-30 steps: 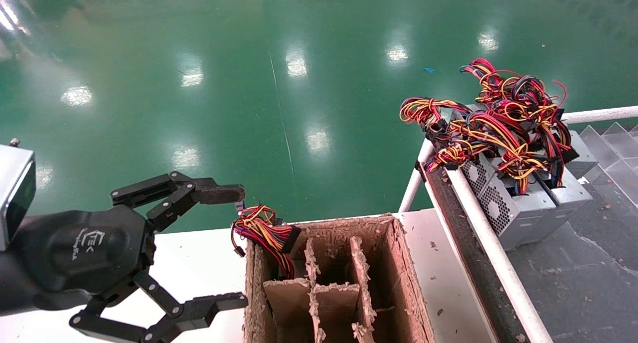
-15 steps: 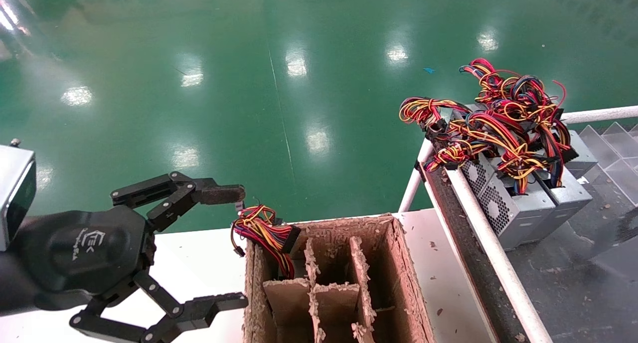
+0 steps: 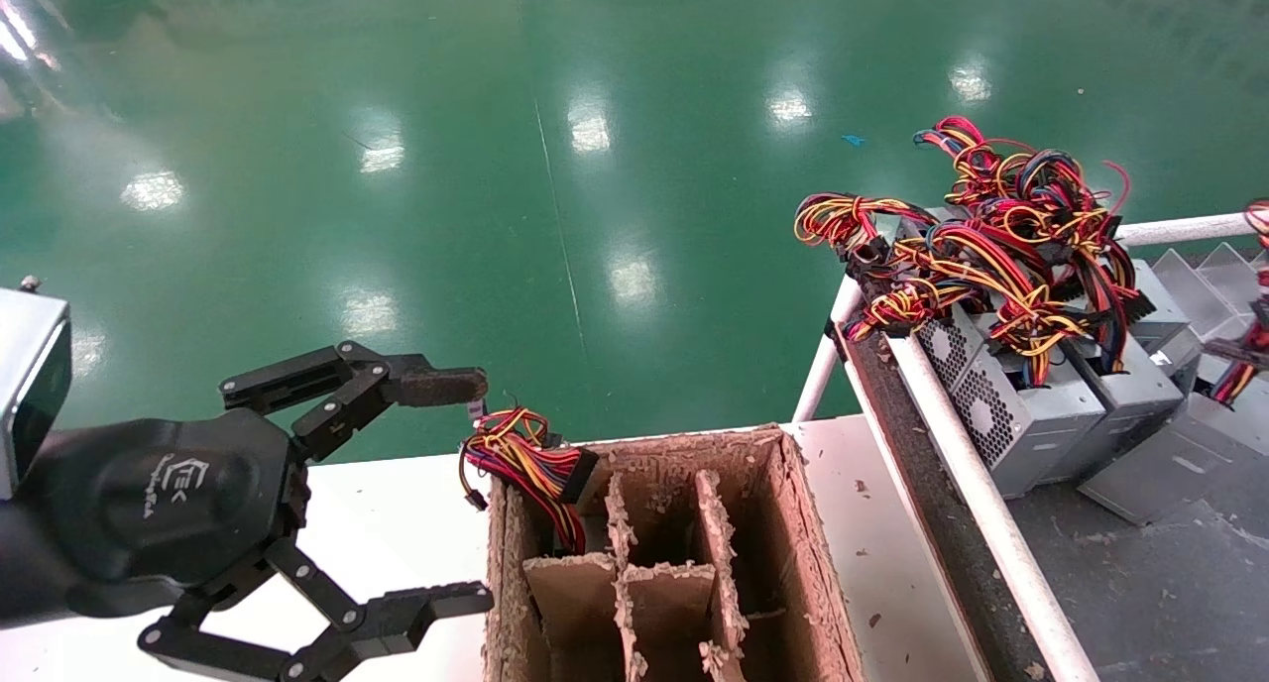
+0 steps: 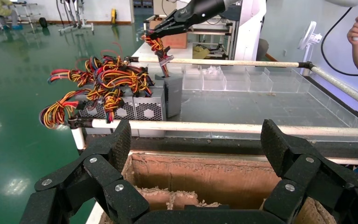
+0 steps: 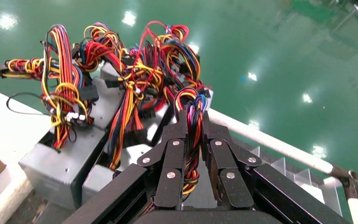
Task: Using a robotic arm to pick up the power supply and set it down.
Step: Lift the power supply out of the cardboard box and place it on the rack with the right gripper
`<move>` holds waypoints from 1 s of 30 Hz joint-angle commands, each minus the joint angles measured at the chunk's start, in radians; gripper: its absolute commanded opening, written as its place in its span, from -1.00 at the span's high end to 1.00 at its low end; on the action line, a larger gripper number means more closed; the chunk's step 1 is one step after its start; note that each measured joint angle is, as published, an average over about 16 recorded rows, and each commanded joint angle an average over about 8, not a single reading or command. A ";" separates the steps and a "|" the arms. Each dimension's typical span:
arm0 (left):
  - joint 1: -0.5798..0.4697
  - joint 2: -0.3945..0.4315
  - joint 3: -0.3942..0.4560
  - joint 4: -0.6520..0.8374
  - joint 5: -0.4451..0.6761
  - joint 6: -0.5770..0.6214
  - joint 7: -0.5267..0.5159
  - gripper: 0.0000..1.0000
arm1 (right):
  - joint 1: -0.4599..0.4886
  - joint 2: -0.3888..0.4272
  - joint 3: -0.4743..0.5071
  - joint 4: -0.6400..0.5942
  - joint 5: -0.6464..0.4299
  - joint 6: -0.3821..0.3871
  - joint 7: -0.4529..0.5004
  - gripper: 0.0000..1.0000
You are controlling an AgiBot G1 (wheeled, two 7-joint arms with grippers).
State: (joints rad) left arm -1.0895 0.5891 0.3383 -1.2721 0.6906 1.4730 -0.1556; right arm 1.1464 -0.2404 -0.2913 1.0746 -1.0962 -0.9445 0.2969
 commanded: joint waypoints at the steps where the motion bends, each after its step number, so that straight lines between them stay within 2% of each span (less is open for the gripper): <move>1: 0.000 0.000 0.000 0.000 0.000 0.000 0.000 -1.00 | 0.007 -0.015 -0.004 0.010 -0.011 0.014 0.004 1.00; 5: 0.000 0.000 0.000 0.000 0.000 0.000 0.000 -1.00 | 0.049 -0.044 -0.016 0.009 -0.039 0.009 0.016 1.00; 6: 0.000 0.000 0.000 0.000 0.000 0.000 0.000 -1.00 | 0.060 -0.050 -0.019 0.008 -0.046 0.006 0.018 0.94; 13: 0.000 0.000 0.000 0.000 0.000 0.000 0.000 -1.00 | 0.127 -0.081 -0.041 -0.004 -0.094 -0.019 0.033 -0.81; 14: 0.000 0.000 0.000 0.000 0.000 0.000 0.000 -1.00 | 0.135 -0.084 -0.043 -0.007 -0.099 -0.023 0.036 -1.00; 23: 0.000 0.000 0.000 0.000 0.000 0.000 0.000 -1.00 | 0.180 -0.096 -0.055 -0.030 -0.118 -0.058 0.052 -1.00; 30: 0.000 0.000 0.001 0.000 0.000 0.000 0.000 -1.00 | 0.201 -0.104 -0.048 -0.039 -0.094 -0.087 0.056 -1.00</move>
State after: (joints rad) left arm -1.0895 0.5888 0.3389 -1.2719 0.6901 1.4726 -0.1552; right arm 1.3397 -0.3476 -0.3399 1.0408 -1.1879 -1.0338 0.3493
